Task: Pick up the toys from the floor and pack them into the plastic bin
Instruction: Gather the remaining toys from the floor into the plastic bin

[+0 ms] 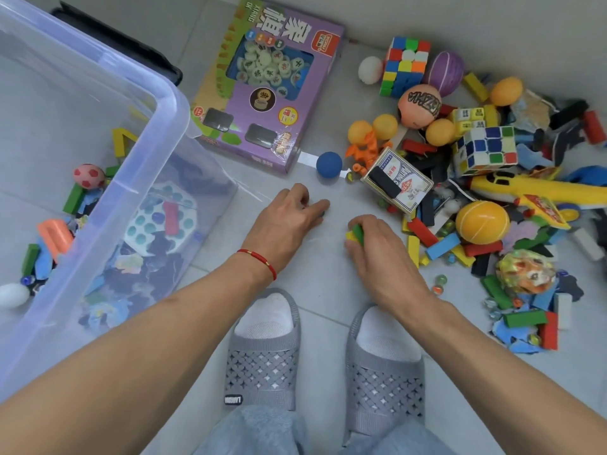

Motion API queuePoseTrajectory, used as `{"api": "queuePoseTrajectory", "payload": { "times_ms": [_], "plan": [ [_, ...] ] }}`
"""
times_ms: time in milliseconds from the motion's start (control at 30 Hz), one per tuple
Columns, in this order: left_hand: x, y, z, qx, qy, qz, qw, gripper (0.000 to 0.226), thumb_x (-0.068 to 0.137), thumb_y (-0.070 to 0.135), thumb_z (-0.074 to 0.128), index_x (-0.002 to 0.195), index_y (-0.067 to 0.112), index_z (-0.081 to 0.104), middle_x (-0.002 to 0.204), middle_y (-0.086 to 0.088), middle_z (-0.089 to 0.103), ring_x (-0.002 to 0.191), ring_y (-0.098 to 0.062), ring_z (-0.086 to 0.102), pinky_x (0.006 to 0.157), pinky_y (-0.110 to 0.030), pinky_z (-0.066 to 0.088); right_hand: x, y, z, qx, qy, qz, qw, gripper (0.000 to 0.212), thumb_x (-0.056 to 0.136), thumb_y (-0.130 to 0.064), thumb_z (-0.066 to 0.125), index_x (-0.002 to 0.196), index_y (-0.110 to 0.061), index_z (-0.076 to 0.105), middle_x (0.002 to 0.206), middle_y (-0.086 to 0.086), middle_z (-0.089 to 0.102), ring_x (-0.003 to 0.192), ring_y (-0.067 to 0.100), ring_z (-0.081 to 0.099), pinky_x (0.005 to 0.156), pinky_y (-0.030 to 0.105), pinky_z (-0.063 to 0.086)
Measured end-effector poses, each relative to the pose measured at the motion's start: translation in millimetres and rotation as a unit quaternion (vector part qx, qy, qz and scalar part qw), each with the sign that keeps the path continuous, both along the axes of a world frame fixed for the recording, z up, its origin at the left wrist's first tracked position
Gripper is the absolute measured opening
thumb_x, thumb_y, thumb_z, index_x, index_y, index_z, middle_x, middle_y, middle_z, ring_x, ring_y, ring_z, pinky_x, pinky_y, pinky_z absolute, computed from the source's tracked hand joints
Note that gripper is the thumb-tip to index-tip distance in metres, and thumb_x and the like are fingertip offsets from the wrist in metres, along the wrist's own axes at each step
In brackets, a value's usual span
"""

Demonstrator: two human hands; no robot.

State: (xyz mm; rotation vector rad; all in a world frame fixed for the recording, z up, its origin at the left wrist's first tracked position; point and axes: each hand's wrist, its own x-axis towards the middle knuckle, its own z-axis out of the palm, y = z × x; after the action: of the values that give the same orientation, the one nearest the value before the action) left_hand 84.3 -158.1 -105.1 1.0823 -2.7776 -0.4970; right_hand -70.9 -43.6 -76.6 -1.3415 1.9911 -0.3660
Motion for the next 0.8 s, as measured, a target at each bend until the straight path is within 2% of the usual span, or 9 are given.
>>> {"api": "queuePoseTrajectory", "payload": {
  "times_ms": [100, 200, 333, 400, 500, 567, 633, 733, 800],
  "plan": [
    [3, 1, -4, -0.015, 0.011, -0.007, 1.0, 0.018, 0.094, 0.014, 0.061, 0.109, 0.006, 0.068, 0.09, -0.016, 0.054, 0.073, -0.032, 0.052, 0.059, -0.037, 0.049, -10, 8, 15, -0.049, -0.054, -0.067, 0.995, 0.019, 0.101, -0.017, 0.05, 0.12, -0.019, 0.048, 0.111, 0.003, 0.057, 0.098, 0.023, 0.059, 0.08, 0.038, 0.049],
    [4, 5, -5, -0.007, 0.033, 0.025, 0.999, 0.01, 0.089, 0.007, 0.067, 0.097, 0.002, 0.07, 0.085, -0.016, 0.058, 0.071, -0.033, 0.057, 0.061, -0.035, 0.051, -25, 2, 23, -0.135, 0.029, -0.092, 0.986, 0.02, 0.099, -0.012, 0.051, 0.119, -0.014, 0.047, 0.113, 0.008, 0.057, 0.095, 0.025, 0.056, 0.07, 0.036, 0.043],
    [0, 14, 9, 0.077, 0.075, 0.144, 0.984, 0.014, 0.087, 0.01, 0.069, 0.1, 0.008, 0.074, 0.086, -0.01, 0.064, 0.075, -0.025, 0.061, 0.071, -0.023, 0.044, -43, -24, 21, -0.147, 0.178, -0.042, 0.972, 0.042, 0.093, -0.03, 0.067, 0.126, -0.011, 0.049, 0.115, 0.014, 0.054, 0.094, 0.034, 0.058, 0.065, 0.045, 0.05],
    [-4, 26, 26, 0.177, 0.114, 0.256, 0.944, 0.014, 0.087, 0.017, 0.07, 0.1, 0.014, 0.076, 0.083, -0.004, 0.068, 0.07, -0.016, 0.064, 0.072, -0.021, 0.049, -47, -37, 23, -0.124, 0.228, -0.008, 0.966, 0.042, 0.091, -0.034, 0.069, 0.122, -0.011, 0.052, 0.111, 0.014, 0.05, 0.087, 0.036, 0.058, 0.058, 0.043, 0.048],
    [-13, 44, 52, 0.365, 0.217, 0.392, 0.816, 0.011, 0.088, 0.014, 0.071, 0.097, 0.01, 0.075, 0.074, -0.005, 0.068, 0.054, -0.012, 0.065, 0.058, -0.017, 0.052, -54, -47, 26, -0.096, 0.242, 0.021, 0.965, 0.031, 0.092, -0.033, 0.067, 0.113, -0.013, 0.055, 0.109, 0.012, 0.046, 0.079, 0.034, 0.056, 0.057, 0.038, 0.043],
    [-14, 53, 72, 0.456, 0.276, 0.435, 0.726, 0.012, 0.089, 0.009, 0.069, 0.099, 0.003, 0.073, 0.073, -0.01, 0.065, 0.055, -0.017, 0.062, 0.059, -0.022, 0.053, -53, -48, 33, -0.079, 0.158, -0.001, 0.984, 0.024, 0.092, -0.032, 0.066, 0.107, -0.017, 0.055, 0.105, 0.006, 0.049, 0.079, 0.027, 0.055, 0.062, 0.035, 0.041],
    [-11, 59, 102, 0.541, 0.332, 0.448, 0.63, 0.016, 0.092, 0.004, 0.065, 0.103, -0.006, 0.068, 0.076, -0.014, 0.059, 0.059, -0.02, 0.058, 0.058, -0.024, 0.053, -42, -48, 56, -0.031, -0.058, -0.101, 0.993, 0.018, 0.093, -0.029, 0.066, 0.101, -0.015, 0.056, 0.093, 0.007, 0.061, 0.07, 0.018, 0.054, 0.058, 0.032, 0.041],
    [5, 64, 161, 0.612, 0.414, 0.446, 0.505, 0.022, 0.093, 0.002, 0.061, 0.111, -0.01, 0.062, 0.08, -0.016, 0.057, 0.064, -0.021, 0.056, 0.06, -0.023, 0.055, -18, -53, 117, 0.062, -0.434, -0.236, 0.867, 0.014, 0.098, -0.019, 0.057, 0.108, -0.009, 0.057, 0.086, 0.017, 0.066, 0.058, 0.019, 0.053, 0.049, 0.029, 0.044],
    [29, 69, 203, 0.601, 0.455, 0.432, 0.495, 0.021, 0.094, 0.002, 0.059, 0.113, -0.008, 0.062, 0.082, -0.016, 0.058, 0.065, -0.02, 0.058, 0.061, -0.022, 0.056, 1, -61, 163, 0.094, -0.538, -0.187, 0.816, 0.019, 0.099, -0.019, 0.053, 0.114, -0.011, 0.061, 0.085, 0.013, 0.064, 0.06, 0.019, 0.054, 0.048, 0.025, 0.045]
  ]
}}
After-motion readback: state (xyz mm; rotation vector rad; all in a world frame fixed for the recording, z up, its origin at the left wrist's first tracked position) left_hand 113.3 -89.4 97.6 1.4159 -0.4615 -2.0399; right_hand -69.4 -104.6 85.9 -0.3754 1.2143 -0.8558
